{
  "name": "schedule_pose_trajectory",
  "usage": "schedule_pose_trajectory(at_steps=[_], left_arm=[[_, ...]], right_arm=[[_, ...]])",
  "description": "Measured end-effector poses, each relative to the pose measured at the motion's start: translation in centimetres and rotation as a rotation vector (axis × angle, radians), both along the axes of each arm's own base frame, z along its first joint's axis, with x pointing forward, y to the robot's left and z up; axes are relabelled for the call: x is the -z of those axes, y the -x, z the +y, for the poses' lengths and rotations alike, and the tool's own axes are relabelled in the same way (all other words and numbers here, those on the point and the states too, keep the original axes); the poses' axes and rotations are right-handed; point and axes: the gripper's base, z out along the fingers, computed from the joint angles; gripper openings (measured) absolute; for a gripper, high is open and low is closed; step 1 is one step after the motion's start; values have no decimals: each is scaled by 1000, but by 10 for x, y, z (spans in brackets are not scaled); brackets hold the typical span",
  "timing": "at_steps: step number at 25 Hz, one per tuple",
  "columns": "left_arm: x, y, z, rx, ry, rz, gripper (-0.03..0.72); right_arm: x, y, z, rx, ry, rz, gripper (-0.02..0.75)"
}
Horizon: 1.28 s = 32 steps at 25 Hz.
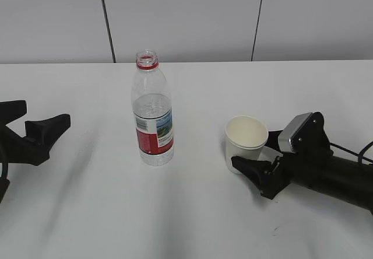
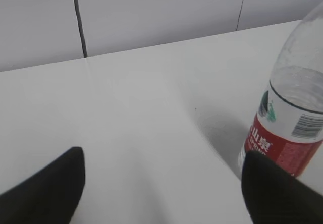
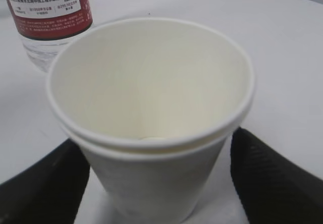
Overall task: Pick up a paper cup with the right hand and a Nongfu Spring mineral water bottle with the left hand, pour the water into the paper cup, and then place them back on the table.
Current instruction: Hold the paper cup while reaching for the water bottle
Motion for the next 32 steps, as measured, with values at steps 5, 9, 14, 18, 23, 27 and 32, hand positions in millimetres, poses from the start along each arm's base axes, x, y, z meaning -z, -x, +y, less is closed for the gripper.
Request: schedule_pose_trajectory(at_steps=[5,9,14,18,23,27,32], left_arm=[[0,0,0,0,0,0,568],[0,0,0,0,0,0,568],[0,0,0,0,0,0,568],[0,0,0,0,0,0,568],[0,0,0,1,-1,0,568],[0,0,0,6,-4,0,568],[1,1,-2,28,-15,1,568]], right_arm=[[11,2,0,2,-21,56,650],[15,3,0,4,-23,70,647],[16,2,0,7,-25,71,635],[16,2,0,6,-26,72,607],[16,0,1,5,-26,66,554],[16,0,1,5,-26,66,518],[15,0,1,5,-27,64,447]])
